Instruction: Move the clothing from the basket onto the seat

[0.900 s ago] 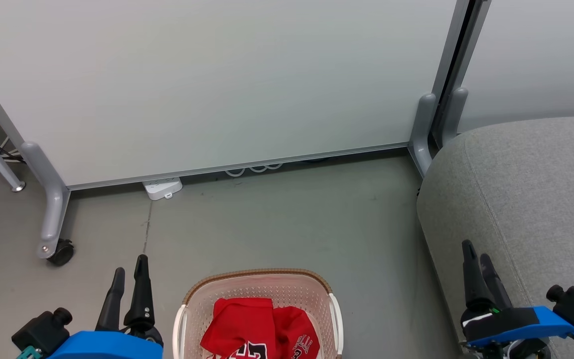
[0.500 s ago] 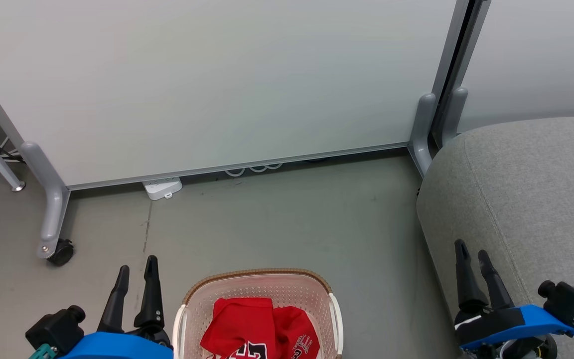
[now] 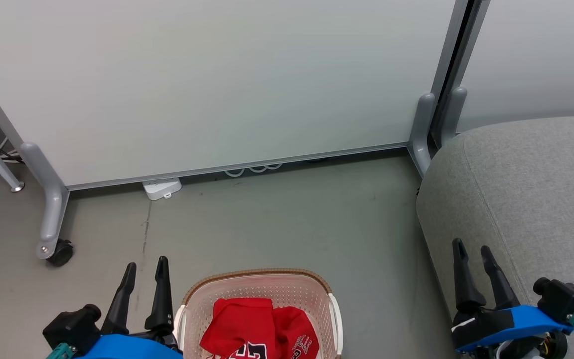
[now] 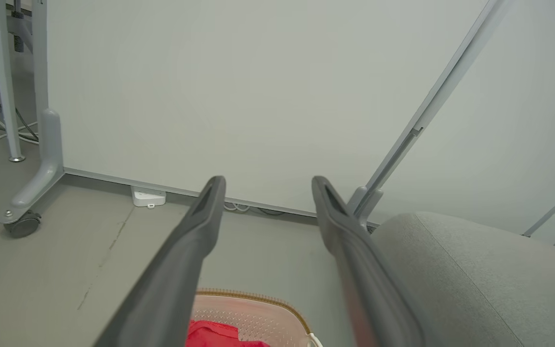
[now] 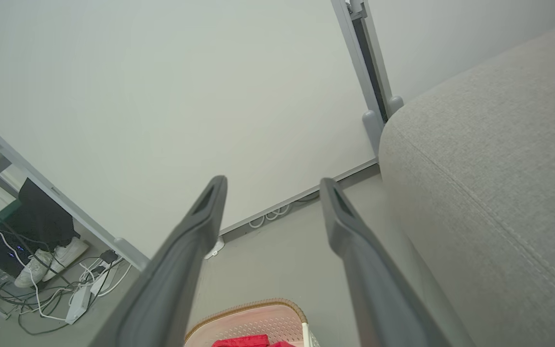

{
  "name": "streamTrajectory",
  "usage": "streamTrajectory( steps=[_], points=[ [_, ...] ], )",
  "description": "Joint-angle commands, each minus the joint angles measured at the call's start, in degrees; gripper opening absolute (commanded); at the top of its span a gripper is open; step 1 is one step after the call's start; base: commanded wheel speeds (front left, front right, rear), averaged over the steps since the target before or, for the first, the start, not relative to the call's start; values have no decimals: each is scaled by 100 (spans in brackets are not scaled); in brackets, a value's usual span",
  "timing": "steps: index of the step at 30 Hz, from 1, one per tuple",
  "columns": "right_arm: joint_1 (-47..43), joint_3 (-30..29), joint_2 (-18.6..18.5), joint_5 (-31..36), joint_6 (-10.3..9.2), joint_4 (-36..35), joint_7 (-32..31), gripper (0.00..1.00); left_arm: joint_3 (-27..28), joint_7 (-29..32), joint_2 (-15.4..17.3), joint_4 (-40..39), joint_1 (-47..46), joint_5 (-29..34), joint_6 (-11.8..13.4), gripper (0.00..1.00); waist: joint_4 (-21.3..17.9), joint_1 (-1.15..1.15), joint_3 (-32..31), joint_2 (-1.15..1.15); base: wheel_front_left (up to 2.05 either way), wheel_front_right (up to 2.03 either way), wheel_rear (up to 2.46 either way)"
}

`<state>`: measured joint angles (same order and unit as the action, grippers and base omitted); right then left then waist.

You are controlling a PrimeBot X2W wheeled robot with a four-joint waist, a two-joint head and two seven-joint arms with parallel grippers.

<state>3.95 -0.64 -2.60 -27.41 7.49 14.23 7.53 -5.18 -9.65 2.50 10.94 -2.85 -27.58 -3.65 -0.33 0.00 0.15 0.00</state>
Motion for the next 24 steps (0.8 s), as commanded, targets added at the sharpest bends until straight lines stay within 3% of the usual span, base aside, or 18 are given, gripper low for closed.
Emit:
streamTrajectory(
  steps=[1, 24],
  points=[
    [59, -26, -29, 187, 0, -54, 48, 100, -21, -59, 39, -11, 2, 183, 24, 100, 7, 0, -7, 0, 0, 0, 0],
    [13, -49, -35, 1305, 0, -25, 239, 100, -169, -338, 48, 203, 25, 1007, 136, 100, 4, 0, -54, 0, 0, 0, 0]
  ],
)
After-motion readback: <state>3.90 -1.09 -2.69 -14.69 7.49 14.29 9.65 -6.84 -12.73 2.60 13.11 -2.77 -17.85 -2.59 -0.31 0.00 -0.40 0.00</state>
